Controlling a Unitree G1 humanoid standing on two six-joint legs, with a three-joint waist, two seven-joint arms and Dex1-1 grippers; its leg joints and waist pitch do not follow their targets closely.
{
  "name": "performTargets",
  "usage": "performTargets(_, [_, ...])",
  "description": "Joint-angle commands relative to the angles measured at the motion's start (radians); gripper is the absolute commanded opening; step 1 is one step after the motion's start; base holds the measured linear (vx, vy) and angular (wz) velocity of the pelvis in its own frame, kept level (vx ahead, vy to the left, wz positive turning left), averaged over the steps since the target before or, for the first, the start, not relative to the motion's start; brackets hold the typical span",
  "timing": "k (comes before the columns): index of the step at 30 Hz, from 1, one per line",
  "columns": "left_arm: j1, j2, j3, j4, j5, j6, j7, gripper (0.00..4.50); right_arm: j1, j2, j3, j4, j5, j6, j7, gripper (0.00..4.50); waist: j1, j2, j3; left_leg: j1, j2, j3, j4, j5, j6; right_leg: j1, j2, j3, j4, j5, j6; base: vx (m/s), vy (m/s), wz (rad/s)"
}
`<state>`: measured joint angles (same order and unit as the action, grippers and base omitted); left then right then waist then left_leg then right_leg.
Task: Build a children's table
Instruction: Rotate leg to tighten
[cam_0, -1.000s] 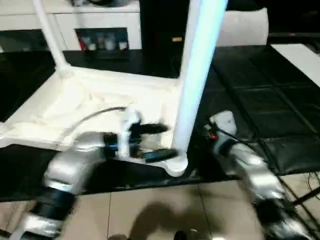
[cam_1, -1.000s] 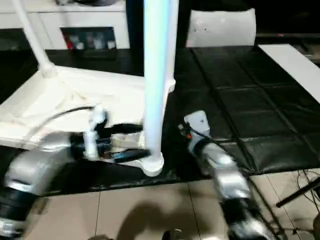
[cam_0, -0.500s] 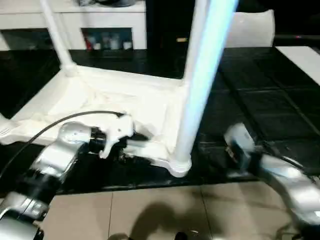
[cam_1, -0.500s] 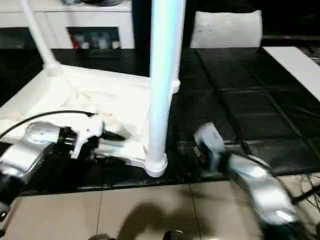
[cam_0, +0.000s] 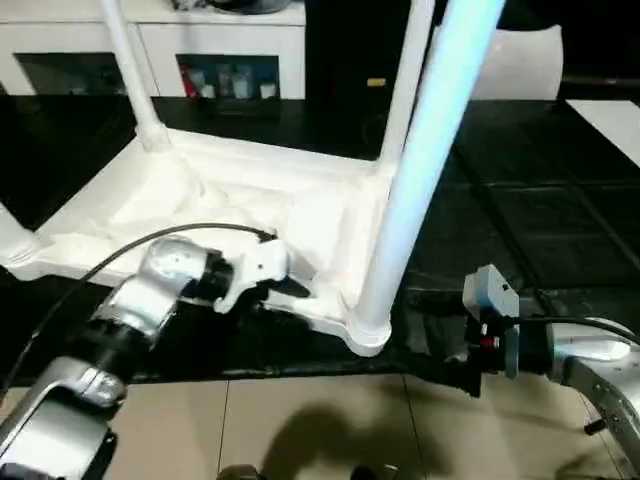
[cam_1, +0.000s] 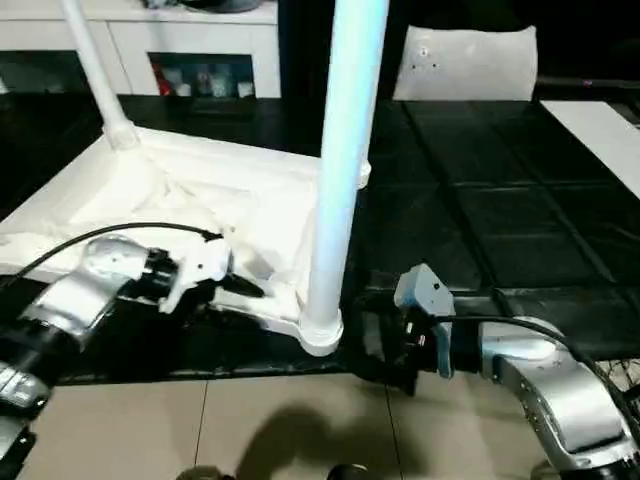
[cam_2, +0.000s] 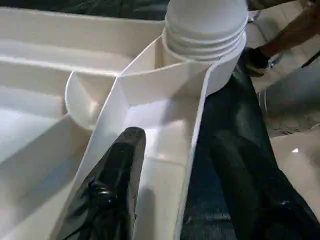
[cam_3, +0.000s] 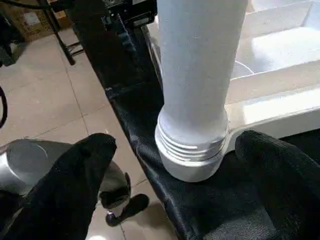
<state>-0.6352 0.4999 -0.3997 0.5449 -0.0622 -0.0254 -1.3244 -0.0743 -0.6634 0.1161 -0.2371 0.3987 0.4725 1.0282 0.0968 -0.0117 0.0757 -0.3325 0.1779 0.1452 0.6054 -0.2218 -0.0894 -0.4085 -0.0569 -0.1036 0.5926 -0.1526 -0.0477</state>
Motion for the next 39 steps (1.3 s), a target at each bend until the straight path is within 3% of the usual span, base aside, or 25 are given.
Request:
performTargets(1, [-0.023, -0.002, -0.010, 0.016, 0.016, -0.019, -0.007, 2.08, 0.000, -0.010, 0.004, -0.033, 0.008, 0.013, 0.002, 4.50, 0.007, -0.008, -0.081, -0.020, 0.027, 0.001, -0.062, -0.065, 0.083, 0.070, -0.080, 0.048, -0.098, -0.462, 0.006, 0.000, 0.000, 0.00])
performTargets(19, [-0.076, -0.030, -0.060, 0.128, 0.105, -0.148, -0.049, 0.76, -0.001, -0.007, 0.038, -0.047, -0.013, 0.027, -0.003, 4.50, 0.019, -0.012, -0.083, -0.017, 0.030, 0.000, -0.064, -0.074, 0.072, 0.068, -0.083, 0.047, -0.101, -0.471, 0.024, 0.000, 0.000, 0.00])
performTargets(20, [-0.079, -0.032, -0.062, 0.132, 0.108, -0.152, -0.050, 0.64, -0.002, -0.006, 0.040, -0.046, -0.013, 0.027, -0.002, 4.50, 0.018, -0.016, -0.083, -0.018, 0.030, 0.001, -0.064, -0.073, 0.074, 0.069, -0.081, 0.047, -0.102, -0.471, 0.027, 0.000, 0.000, 0.00])
performTargets(29, [-0.124, -0.062, -0.078, 0.200, 0.138, -0.200, -0.070, 0.03, -0.013, -0.007, 0.049, -0.041, -0.014, 0.023, -0.001, 4.50, 0.021, -0.015, -0.084, -0.017, 0.029, 0.001, -0.064, -0.075, 0.069, 0.070, -0.084, 0.046, -0.102, -0.474, 0.031, 0.000, 0.000, 0.00])
performTargets(33, [-0.129, -0.066, -0.077, 0.214, 0.137, -0.181, -0.088, 0.03, -0.013, -0.001, 0.046, -0.040, -0.012, 0.019, -0.006, 4.50, 0.022, -0.014, -0.084, -0.018, 0.029, 0.001, -0.064, -0.070, 0.068, 0.071, -0.084, 0.046, -0.100, -0.459, 0.025, 0.000, 0.000, 0.00])
performTargets(37, [-0.122, -0.063, -0.060, 0.219, 0.129, -0.069, -0.098, 0.03, -0.023, 0.029, 0.028, -0.037, 0.003, 0.016, -0.031, 4.50, 0.019, -0.012, -0.085, -0.019, 0.031, 0.000, -0.066, -0.063, 0.067, 0.073, -0.086, 0.047, -0.094, -0.430, -0.002, 0.000, 0.000, 0.00])
performTargets(39, [-0.117, -0.069, -0.027, 0.251, 0.128, 0.002, -0.030, 0.03, -0.037, 0.046, 0.021, -0.021, -0.009, 0.005, -0.055, 4.50, 0.017, -0.013, -0.085, -0.018, 0.030, 0.000, -0.065, -0.066, 0.066, 0.073, -0.085, 0.046, -0.096, -0.439, -0.005, 0.000, 0.000, 0.00])
